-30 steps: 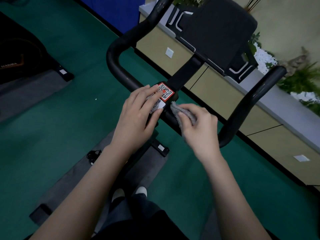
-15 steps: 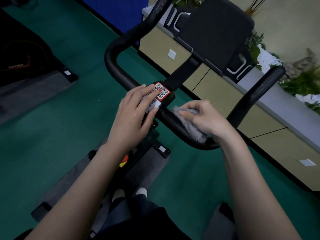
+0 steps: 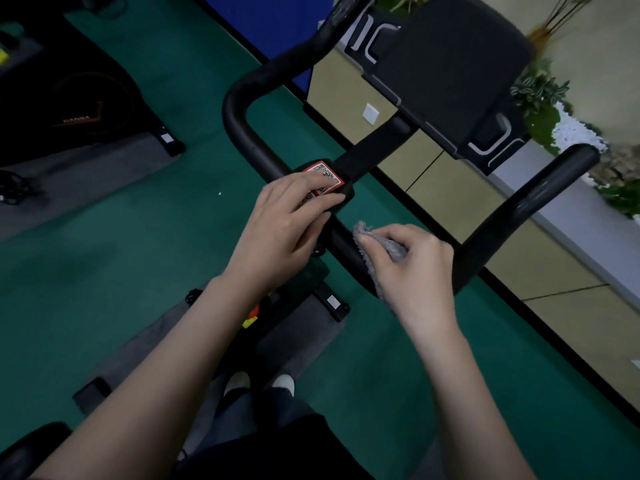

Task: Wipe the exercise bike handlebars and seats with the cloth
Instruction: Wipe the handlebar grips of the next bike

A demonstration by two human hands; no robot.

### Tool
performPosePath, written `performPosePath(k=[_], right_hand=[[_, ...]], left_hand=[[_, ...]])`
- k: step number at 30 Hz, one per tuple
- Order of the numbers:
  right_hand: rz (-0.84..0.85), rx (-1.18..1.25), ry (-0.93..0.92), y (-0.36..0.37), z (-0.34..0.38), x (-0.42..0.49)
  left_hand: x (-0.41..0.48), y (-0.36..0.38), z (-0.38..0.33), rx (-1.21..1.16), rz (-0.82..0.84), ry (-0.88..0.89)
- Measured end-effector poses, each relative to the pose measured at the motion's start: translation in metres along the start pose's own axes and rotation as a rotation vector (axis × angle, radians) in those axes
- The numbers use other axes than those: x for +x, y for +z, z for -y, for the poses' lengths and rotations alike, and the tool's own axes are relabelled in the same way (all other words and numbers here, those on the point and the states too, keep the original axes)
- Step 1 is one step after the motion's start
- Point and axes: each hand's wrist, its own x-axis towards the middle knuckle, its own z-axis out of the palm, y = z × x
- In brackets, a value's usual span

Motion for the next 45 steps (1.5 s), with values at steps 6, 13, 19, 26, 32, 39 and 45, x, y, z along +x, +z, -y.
performPosePath(k=[6, 13, 19, 26, 32, 39, 45], right_hand=[[-0.179, -0.081, -0.112, 0.004, -0.003, -0.019], [-0.508, -0.123, -0.104, 0.028, 0.000, -0.061], [-0.778, -0.102, -0.026, 0.066, 0.013, -0.067], [-0.941, -0.017, 0.036, 0.123, 0.041, -0.047], [-1.034, 0.008, 0.072, 0.151, 0.056, -0.025], [-1.045, 0.074, 0.191, 0.155, 0.046, -0.068], [-0.984, 0.662, 0.742, 0.160, 0.054, -0.076]], left_hand=[[0.001, -0.003, 0.001, -0.043, 0.029, -0.021], [0.006, -0.012, 0.010, -0.058, 0.116, 0.032], [0.006, -0.016, 0.019, -0.107, 0.183, 0.084], [0.012, -0.025, 0.035, -0.295, 0.263, 0.107], [0.017, -0.028, 0.045, -0.417, 0.285, 0.110], [0.012, -0.020, 0.046, -0.401, 0.239, 0.129], [0.009, -0.018, 0.046, -0.352, 0.220, 0.145]])
